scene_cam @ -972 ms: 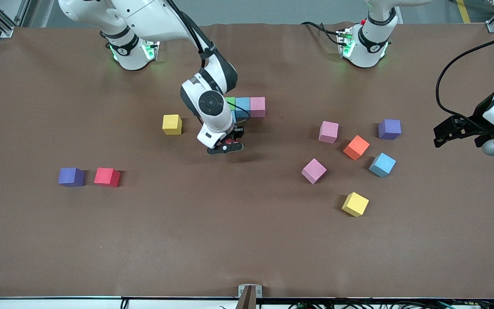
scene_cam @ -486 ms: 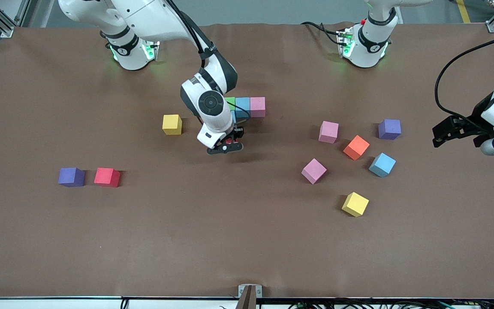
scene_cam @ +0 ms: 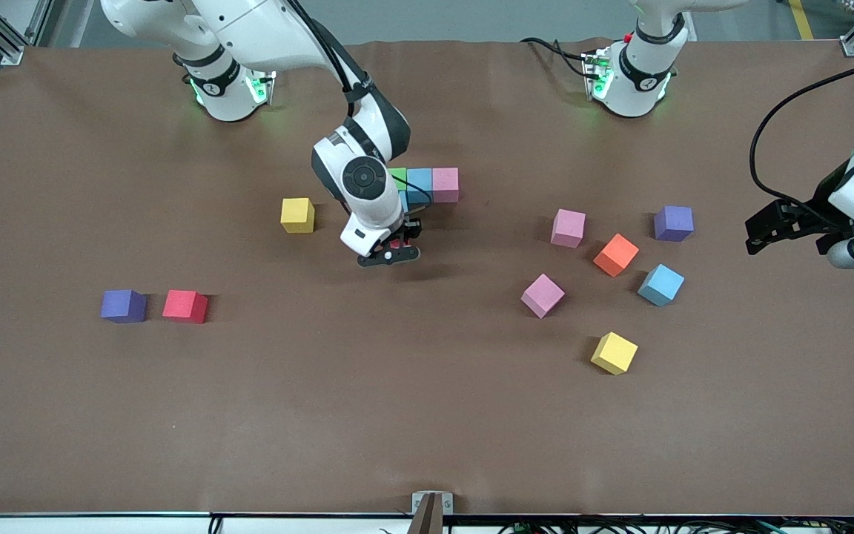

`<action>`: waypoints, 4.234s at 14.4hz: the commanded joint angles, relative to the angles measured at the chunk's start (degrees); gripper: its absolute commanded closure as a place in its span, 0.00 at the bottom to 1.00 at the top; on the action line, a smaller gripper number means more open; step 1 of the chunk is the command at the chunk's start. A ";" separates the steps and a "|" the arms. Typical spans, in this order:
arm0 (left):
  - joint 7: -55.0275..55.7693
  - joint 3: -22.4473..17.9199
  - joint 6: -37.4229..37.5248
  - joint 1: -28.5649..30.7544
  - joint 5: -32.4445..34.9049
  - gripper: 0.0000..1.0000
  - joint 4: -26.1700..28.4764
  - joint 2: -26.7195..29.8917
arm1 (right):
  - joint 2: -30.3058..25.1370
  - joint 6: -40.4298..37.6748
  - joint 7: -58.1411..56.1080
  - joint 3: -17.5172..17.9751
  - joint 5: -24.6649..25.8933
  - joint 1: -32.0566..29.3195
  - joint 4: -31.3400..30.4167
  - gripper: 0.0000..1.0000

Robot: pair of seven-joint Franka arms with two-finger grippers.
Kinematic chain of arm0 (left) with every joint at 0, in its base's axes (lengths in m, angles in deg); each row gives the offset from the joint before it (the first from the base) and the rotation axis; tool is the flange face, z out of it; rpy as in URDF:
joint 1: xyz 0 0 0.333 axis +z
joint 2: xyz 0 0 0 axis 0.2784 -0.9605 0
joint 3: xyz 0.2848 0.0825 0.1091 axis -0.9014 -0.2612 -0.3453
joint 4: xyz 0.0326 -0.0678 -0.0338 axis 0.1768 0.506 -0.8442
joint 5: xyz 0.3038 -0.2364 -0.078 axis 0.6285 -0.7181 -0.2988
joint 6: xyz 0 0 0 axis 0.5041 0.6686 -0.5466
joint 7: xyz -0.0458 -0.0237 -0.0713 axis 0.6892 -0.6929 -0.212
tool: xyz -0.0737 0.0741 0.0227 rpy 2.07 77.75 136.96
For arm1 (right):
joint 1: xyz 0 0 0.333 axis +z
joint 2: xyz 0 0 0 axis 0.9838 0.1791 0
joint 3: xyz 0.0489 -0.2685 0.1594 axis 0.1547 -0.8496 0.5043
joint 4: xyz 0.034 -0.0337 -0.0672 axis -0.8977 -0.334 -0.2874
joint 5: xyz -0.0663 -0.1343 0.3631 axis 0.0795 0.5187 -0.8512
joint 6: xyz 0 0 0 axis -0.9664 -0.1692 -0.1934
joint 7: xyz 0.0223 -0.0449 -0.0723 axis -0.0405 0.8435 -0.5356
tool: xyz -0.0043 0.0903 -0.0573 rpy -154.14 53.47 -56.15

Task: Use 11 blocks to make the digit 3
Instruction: 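Hold the red cube beside the blue cube and lower it, then open the right gripper and reach yellow while the left gripper reaches pink, then grasp the yellow cube with the right gripper while the left gripper grasps pink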

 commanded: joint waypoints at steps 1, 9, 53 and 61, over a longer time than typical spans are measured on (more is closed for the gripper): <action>-0.11 -0.10 0.35 0.05 -0.51 0.00 -0.44 -0.22 | -1.77 0.76 -1.30 -0.01 -0.08 -0.33 -3.17 0.54; 0.07 -0.10 0.35 -0.13 -0.86 0.00 -0.44 -0.05 | -1.85 0.58 -1.30 -0.01 -0.08 -0.33 -3.34 0.54; 35.63 3.24 -29.68 -14.09 -0.07 0.00 18.81 -15.85 | -22.33 -9.70 -16.85 13.17 3.35 -32.67 -24.88 0.00; 52.97 3.24 -41.13 -16.21 -0.07 0.00 24.08 -21.84 | -22.07 -3.72 -17.03 13.43 3.61 -33.64 -29.54 0.00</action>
